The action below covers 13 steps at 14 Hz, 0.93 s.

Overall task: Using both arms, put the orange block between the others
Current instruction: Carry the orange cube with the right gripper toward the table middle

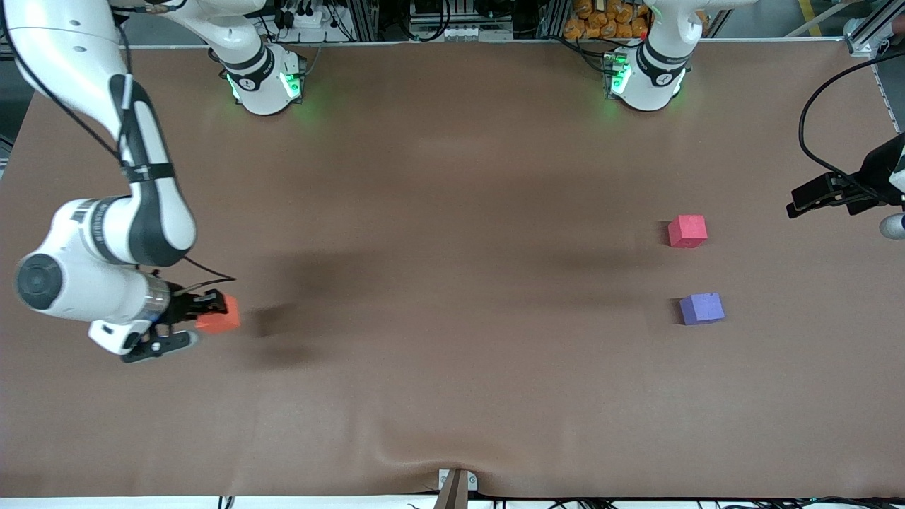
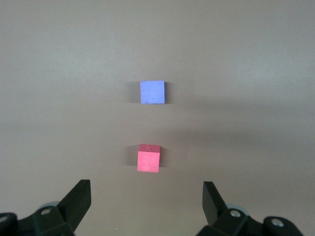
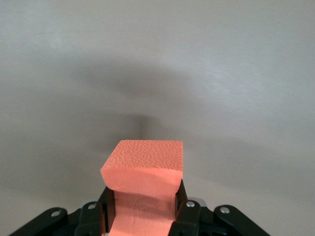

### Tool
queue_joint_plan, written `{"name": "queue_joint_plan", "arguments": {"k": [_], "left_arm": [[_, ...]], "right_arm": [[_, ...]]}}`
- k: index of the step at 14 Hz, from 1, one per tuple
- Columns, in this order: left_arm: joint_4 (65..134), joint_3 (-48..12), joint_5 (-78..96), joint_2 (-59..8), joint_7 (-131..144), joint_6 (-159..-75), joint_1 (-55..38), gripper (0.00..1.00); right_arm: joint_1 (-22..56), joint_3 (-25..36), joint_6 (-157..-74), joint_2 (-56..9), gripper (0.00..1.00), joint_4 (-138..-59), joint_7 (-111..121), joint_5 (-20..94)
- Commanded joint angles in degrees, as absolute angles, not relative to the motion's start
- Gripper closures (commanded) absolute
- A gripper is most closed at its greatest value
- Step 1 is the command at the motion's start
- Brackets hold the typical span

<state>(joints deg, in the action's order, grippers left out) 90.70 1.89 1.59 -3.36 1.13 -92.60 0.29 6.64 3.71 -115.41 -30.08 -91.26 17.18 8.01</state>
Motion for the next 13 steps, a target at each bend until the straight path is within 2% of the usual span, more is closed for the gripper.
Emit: {"name": "queue_joint_plan", "arguments": {"k": [1,5,9,13], "left_arm": [[89.65,1.76,2.29,-3.78,0.35,-91.58,0.7,0.0],[89.65,1.76,2.37,-3.78,0.26,-91.58,0.79,0.0],[89.82,1.76,2.29,-3.87,0.18,-91.58,0.79,0.0],[89.74,1.76,2.37,-4.13,0.26,-91.58,0.53,0.0]], "right_arm": [[11.23,3.96,-115.4,-31.46,1.0,-89.48,14.52,10.71],[17.38,3.96,-120.57,-33.48,1.0,-89.21,5.48,13.36],[24.07,4.04,-121.46,-35.41,1.0,-89.12,-7.17,13.1],[29.6,3.96,-121.46,-38.05,1.0,-85.7,-19.22,13.1]]}}
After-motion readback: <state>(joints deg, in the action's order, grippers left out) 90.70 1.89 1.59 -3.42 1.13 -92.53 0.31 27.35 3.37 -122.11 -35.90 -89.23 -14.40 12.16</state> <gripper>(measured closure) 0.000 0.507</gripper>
